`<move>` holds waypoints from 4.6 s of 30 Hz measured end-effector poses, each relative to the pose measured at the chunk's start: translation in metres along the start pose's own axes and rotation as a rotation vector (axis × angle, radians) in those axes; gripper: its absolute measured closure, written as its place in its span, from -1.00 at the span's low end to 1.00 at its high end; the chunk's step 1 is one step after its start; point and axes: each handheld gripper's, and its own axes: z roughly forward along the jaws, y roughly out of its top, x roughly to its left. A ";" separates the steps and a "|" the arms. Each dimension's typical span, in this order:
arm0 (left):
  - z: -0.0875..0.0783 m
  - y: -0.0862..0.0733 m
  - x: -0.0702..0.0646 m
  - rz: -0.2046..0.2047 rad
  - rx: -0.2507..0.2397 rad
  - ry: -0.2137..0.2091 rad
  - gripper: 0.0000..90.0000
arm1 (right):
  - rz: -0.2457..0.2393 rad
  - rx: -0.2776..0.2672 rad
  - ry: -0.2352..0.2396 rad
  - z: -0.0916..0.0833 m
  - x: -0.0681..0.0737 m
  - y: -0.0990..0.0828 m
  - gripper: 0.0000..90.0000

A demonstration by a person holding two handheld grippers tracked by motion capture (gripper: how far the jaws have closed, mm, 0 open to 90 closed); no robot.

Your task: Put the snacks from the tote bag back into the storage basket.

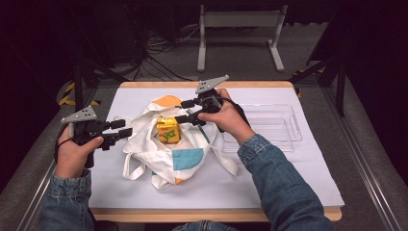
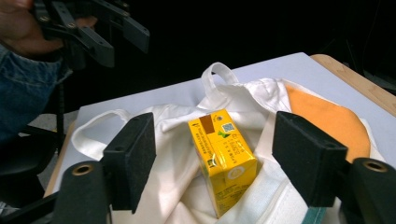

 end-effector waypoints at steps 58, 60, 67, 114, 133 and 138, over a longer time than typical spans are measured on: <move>-0.003 -0.004 0.005 -0.030 -0.014 -0.007 0.01 | -0.067 0.081 0.026 0.080 -0.014 -0.039 -0.30; -0.003 -0.004 0.005 -0.030 -0.014 -0.007 0.00 | -0.081 0.081 0.032 0.079 -0.015 -0.039 -0.21; -0.003 -0.004 0.006 -0.032 -0.014 -0.007 0.00 | -0.115 0.082 0.038 0.078 -0.015 -0.039 -0.04; 0.001 -0.006 0.008 -0.063 -0.014 -0.007 -0.20 | -0.214 0.026 0.015 0.021 0.010 0.023 0.13; 0.000 -0.007 0.013 -0.076 -0.037 0.074 -0.62 | -0.247 -0.014 0.018 -0.024 0.019 0.037 0.13; 0.001 -0.007 0.012 -0.077 -0.029 0.077 -0.63 | -0.253 -0.018 0.005 -0.038 0.019 0.038 0.13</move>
